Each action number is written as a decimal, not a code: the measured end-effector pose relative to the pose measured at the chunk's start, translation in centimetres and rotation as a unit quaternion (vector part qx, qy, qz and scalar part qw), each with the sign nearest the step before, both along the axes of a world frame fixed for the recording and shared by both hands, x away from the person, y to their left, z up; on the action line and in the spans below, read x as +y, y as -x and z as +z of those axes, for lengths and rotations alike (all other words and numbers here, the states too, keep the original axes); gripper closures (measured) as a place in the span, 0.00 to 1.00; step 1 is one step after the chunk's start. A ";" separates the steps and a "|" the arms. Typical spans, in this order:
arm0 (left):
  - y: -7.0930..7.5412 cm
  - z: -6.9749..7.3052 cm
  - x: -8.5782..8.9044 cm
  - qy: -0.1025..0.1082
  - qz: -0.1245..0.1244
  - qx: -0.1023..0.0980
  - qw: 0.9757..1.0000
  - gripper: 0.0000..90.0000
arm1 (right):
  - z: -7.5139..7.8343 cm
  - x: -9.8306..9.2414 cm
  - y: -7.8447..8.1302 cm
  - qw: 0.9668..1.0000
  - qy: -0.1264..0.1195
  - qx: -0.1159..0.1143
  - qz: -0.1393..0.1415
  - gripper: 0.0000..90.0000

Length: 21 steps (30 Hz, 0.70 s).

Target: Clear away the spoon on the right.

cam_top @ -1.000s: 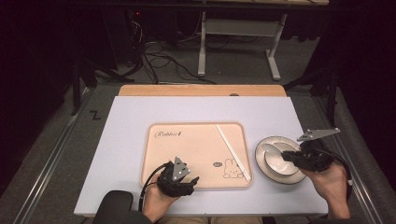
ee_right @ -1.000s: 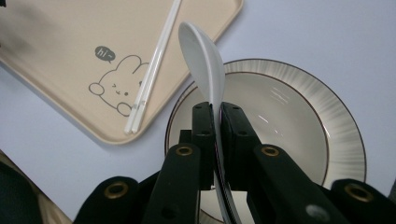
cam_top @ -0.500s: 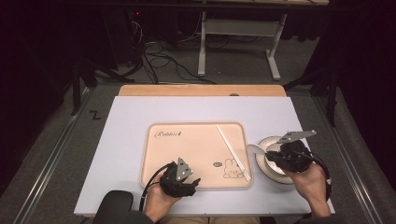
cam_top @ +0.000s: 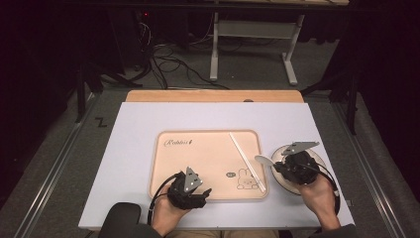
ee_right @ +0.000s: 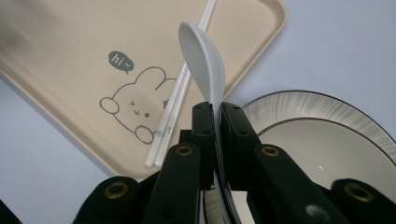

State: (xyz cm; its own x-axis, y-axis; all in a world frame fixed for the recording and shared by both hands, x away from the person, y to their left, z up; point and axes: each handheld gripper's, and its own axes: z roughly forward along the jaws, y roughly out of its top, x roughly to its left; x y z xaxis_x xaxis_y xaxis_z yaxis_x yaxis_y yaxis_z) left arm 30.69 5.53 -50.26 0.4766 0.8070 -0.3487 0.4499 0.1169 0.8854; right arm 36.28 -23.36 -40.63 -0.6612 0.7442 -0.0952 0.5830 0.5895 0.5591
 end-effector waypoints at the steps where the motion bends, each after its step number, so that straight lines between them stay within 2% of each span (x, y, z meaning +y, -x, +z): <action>1: -0.1 0.0 0.0 0.002 -0.001 0.000 1.000 0.39 | 0.0 0.1 0.0 1.000 -0.001 0.001 0.003 0.95; 3: -0.1 0.0 -0.1 0.000 0.000 -0.002 1.000 0.39 | 0.0 0.4 0.2 1.000 -0.006 -0.001 0.006 0.95; 5: -0.1 -0.1 -0.3 -0.005 0.002 -0.003 1.000 0.39 | 0.1 1.0 0.3 1.000 0.002 0.000 0.013 0.95; 7: 0.0 -0.1 -0.3 -0.006 0.002 -0.004 1.000 0.39 | -0.1 1.4 -0.2 1.000 0.012 -0.004 0.011 0.95; 9: 0.0 -0.1 -0.1 -0.008 0.002 -0.003 1.000 0.39 | -0.5 1.9 -0.9 1.000 0.020 0.002 0.005 0.95; 11: -0.1 0.0 -0.1 0.002 0.004 -0.003 1.000 0.39 | -0.7 2.5 -1.6 1.000 0.024 0.011 0.003 0.95; 12: -0.2 0.0 -0.1 -0.005 0.002 -0.002 1.000 0.39 | -0.8 2.8 -2.0 1.000 0.028 0.015 -0.001 0.95; 19: 0.2 0.1 -0.1 -0.009 -0.006 -0.010 1.000 0.39 | -1.2 3.9 -3.9 0.998 0.053 0.025 -0.026 0.95; 21: 0.2 0.2 -0.1 0.001 -0.004 -0.009 1.000 0.39 | -1.6 4.3 -4.3 0.997 0.061 0.029 -0.032 0.95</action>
